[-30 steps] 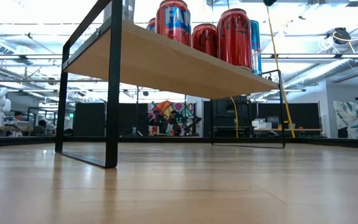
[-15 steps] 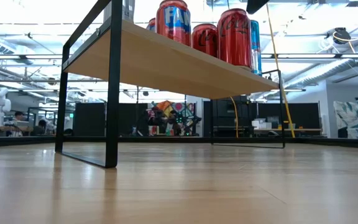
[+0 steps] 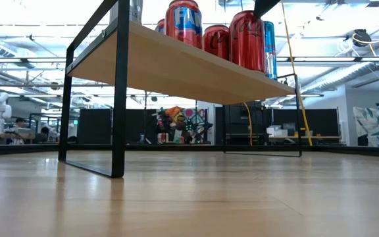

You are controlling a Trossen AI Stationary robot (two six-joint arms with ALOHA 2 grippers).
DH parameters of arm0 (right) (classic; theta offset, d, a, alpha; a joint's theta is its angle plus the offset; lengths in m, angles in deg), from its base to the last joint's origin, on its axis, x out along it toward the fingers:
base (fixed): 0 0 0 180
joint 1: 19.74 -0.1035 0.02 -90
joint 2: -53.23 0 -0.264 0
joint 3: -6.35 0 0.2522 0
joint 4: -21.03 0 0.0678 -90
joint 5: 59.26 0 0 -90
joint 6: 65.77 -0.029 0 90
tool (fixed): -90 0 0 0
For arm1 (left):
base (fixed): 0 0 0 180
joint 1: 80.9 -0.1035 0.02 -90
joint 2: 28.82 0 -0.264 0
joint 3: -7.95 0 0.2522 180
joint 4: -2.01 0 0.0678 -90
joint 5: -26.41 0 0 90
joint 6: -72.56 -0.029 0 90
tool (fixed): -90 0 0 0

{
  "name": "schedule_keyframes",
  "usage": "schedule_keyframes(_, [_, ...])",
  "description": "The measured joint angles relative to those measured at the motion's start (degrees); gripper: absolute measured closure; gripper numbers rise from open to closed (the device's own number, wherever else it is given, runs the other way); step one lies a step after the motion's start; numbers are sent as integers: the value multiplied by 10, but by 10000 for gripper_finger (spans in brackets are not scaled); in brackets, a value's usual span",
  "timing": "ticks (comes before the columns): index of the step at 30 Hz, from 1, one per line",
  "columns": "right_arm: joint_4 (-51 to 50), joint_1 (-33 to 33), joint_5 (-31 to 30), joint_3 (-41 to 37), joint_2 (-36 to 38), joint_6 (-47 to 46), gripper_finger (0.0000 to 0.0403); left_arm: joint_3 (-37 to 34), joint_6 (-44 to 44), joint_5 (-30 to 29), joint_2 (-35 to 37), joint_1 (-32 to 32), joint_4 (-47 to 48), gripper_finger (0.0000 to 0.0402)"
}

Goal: Place canned beverage on shelf
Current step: Put the orange soda can on the shelf

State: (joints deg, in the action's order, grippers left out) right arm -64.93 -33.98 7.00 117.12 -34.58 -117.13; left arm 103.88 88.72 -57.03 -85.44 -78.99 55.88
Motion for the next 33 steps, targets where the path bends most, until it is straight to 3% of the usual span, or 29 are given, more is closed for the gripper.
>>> schedule_keyframes(13, [34,4,0,0,0,18,403,0,0,0,0,0,1,8])
schedule_keyframes(18, [52,-5,2,0,0,-18,403,0,0,0,0,0,22,8])
schedule_keyframes(22, [161,-43,29,0,0,-74,403,0,0,-5,0,0,51,8])
schedule_keyframes(28, [347,-93,-51,1,-54,-63,403,0,-1,-15,0,0,49,8])
schedule_keyframes(33, [393,-75,-65,1,-112,-48,403,0,-16,-24,-3,0,41,8])
